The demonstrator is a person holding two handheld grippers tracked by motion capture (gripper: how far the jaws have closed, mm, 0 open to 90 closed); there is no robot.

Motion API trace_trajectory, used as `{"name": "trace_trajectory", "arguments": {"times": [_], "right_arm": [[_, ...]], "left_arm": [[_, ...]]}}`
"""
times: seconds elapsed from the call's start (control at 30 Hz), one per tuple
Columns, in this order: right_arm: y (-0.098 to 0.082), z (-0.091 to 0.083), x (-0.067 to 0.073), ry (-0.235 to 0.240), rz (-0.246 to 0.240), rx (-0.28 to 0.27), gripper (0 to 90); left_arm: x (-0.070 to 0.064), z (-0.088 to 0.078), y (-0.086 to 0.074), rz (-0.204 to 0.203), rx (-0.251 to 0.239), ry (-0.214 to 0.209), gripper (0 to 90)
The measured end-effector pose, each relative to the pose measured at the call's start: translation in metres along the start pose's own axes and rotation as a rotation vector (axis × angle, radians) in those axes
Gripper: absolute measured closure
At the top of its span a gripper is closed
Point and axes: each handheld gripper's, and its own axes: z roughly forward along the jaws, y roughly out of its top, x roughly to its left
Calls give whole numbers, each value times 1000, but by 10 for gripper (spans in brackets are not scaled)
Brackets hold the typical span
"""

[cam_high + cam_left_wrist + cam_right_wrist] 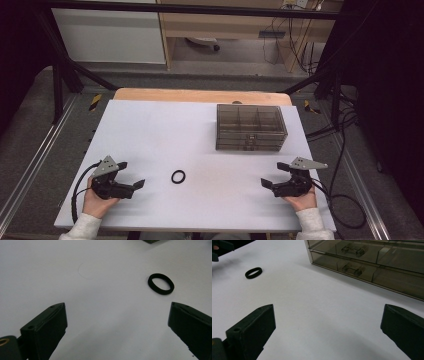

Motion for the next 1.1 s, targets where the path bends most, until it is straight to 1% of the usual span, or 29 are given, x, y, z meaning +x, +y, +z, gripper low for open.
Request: {"name": "trace_trajectory", "arguments": {"times": [0.47, 0.87, 1.1], "right_arm": [[0, 0, 0, -5, -2, 0, 4], [2, -1, -1, -13, -14, -3, 5], [4, -1, 1, -23, -27, 0, 5]], "left_arm": [[1, 0, 1, -1, -4, 6, 22], [1, 0, 1, 3, 1, 10, 23], [1, 1, 0, 1, 1, 8, 24]]}}
